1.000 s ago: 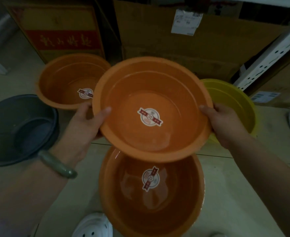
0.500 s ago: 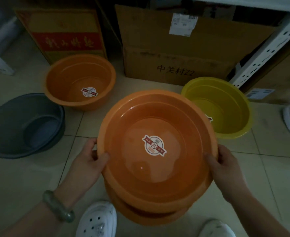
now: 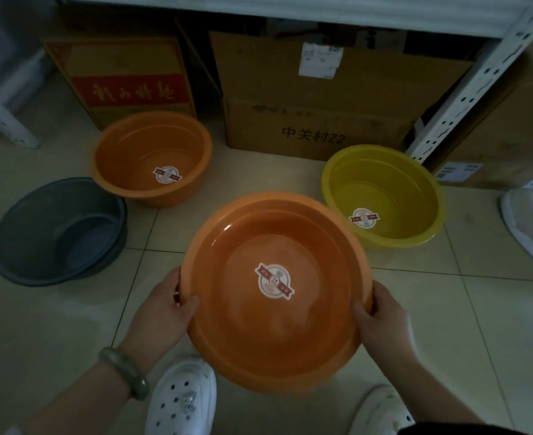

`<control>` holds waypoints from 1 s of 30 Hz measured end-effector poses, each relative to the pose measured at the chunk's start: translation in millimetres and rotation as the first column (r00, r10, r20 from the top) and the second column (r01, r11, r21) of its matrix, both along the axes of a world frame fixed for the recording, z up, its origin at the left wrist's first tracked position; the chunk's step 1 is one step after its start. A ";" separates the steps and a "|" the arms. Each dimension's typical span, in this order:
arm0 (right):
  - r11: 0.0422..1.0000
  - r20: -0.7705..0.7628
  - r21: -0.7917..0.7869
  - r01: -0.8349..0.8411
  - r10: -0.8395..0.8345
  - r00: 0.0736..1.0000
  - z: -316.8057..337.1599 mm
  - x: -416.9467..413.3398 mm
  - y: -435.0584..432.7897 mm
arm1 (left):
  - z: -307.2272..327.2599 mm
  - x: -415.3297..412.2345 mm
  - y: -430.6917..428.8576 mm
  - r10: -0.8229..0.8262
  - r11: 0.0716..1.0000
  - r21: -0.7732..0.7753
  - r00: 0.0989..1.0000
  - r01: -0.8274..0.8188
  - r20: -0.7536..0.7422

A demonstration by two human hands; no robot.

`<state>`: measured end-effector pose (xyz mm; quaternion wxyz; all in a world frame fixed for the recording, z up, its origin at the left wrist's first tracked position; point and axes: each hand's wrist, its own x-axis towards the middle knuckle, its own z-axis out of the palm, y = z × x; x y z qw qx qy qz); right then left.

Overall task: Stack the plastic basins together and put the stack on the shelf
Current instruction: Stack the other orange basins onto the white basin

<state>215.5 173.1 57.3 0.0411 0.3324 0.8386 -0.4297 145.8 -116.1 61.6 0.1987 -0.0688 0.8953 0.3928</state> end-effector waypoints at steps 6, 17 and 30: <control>0.998 0.097 -0.063 -0.018 0.025 0.995 -28.8 2.8 1.1 | -27.2 3.1 -6.7 -0.004 0.997 0.070 0.974 -0.012 0.227; 0.980 0.047 -0.196 0.018 -0.009 0.999 -54.6 -34.9 21.3 | -48.3 -48.6 15.7 0.009 0.995 0.091 0.979 -0.028 0.203; 0.988 -0.010 -0.148 0.034 -0.036 0.999 -69.1 -74.2 45.6 | -57.1 -97.4 46.4 0.017 0.997 0.078 0.987 -0.030 0.161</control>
